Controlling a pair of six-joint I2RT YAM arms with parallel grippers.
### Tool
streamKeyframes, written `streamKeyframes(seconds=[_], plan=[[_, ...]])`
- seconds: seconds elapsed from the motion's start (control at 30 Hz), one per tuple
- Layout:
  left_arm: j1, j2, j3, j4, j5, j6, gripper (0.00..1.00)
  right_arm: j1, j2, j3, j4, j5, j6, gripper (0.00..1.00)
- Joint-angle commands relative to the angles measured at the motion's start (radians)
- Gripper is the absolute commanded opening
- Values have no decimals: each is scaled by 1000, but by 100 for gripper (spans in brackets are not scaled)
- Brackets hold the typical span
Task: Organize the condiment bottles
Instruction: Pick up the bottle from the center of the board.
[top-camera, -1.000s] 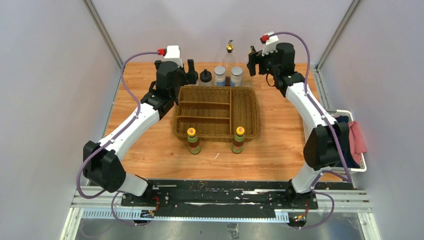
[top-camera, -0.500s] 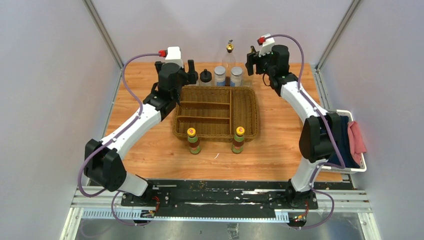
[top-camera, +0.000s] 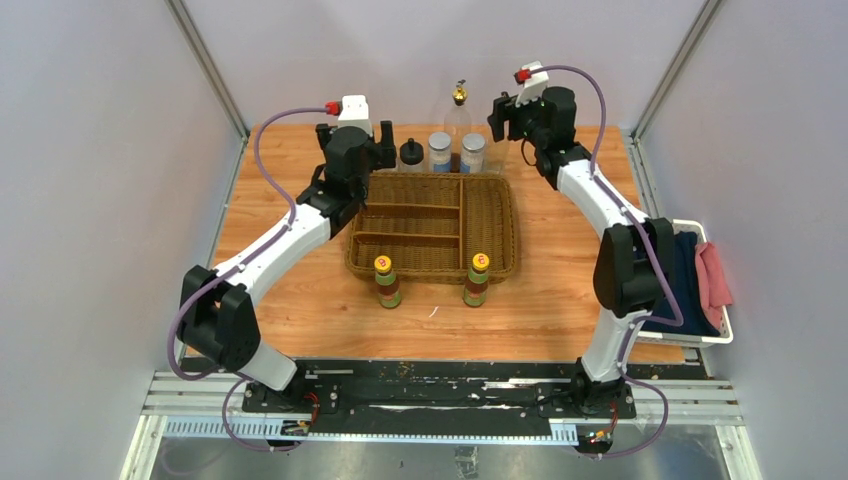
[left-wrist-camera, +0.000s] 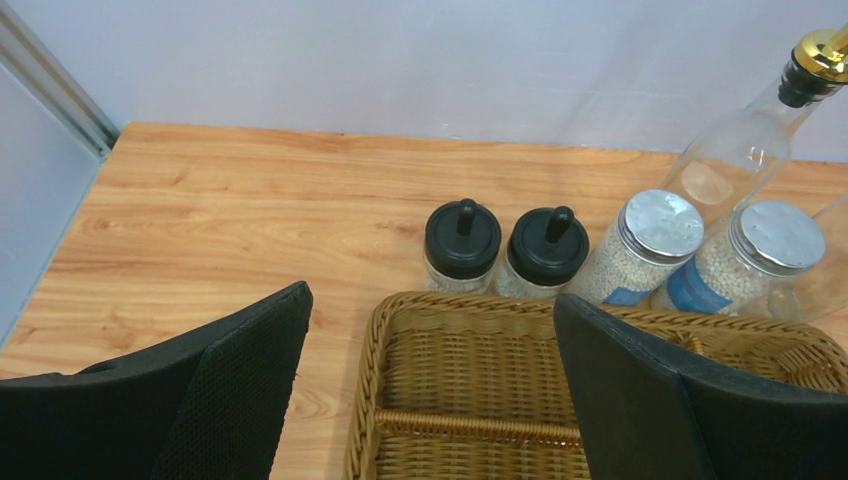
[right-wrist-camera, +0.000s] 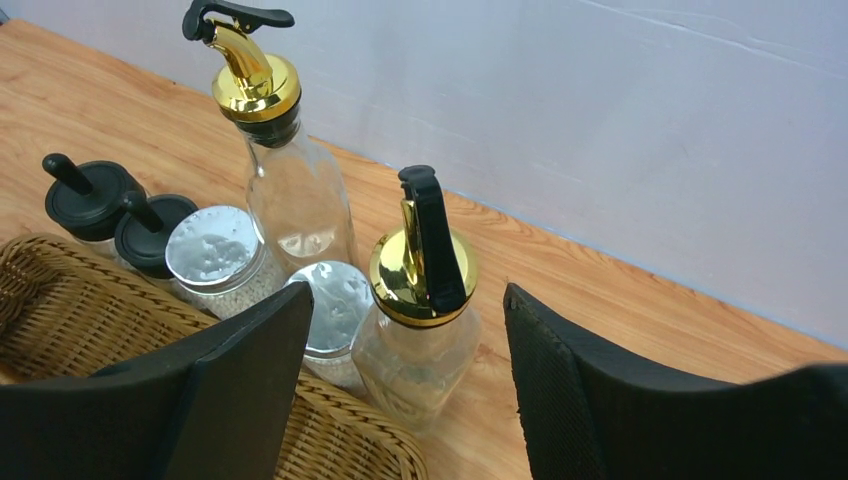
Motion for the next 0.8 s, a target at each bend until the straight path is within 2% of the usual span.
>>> streamKeyframes(seconds=[0.0,0.5,0.77], plan=[[-5,19,2,44,-35,12,100,-11,38,30,72,-23,25,73],[-6,33,-14,73,-45,16,100,-11,90,67,111,-34,30,61],[-6,35,-21,79,-50,15,100,-11,94,72,117,-39,33,59]])
